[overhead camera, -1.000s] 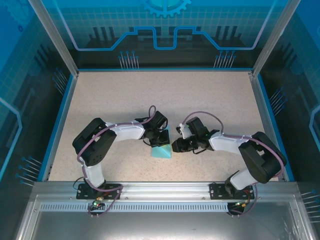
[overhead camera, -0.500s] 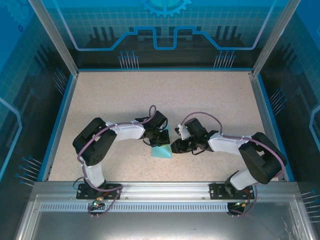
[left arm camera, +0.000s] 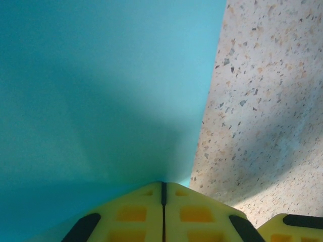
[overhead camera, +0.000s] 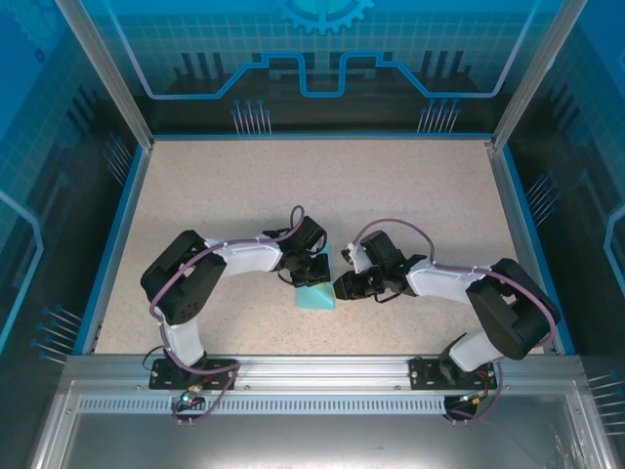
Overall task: Fold a paper plane with a square sheet of paper (pick it up from the middle)
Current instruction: Fold the triangle a second time at the center of the table.
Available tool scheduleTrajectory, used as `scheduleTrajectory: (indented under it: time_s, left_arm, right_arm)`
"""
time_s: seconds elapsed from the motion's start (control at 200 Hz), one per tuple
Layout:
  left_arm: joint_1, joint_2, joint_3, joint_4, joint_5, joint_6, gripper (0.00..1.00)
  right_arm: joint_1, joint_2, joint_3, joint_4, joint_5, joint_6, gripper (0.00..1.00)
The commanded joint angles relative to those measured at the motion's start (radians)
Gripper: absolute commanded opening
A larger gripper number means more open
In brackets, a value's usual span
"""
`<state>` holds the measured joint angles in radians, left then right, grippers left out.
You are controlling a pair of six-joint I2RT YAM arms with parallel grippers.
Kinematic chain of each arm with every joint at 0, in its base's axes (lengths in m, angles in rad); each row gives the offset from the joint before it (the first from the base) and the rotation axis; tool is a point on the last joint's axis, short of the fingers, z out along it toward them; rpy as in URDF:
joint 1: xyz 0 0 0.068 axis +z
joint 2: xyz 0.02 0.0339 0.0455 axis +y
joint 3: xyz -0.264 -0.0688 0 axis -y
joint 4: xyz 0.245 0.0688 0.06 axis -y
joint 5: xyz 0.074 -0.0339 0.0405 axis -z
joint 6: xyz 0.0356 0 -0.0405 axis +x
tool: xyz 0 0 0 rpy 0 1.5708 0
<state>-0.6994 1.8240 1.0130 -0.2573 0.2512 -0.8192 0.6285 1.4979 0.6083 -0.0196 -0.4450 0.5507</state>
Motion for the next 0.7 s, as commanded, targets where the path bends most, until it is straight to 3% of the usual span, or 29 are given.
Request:
scheduleTrajectory:
  time_s: [0.0,0.695]
  left_arm:
    - [0.010,-0.029,0.001,-0.028,-0.004,0.023,0.07]
    - [0.008,0.018,0.013,0.021,0.040,0.034,0.07]
  right_arm:
    - [0.013,-0.018,-0.007,0.017,0.005,0.003,0.24]
    - [0.014,-0.010,-0.008,0.012,0.008,-0.001,0.24]
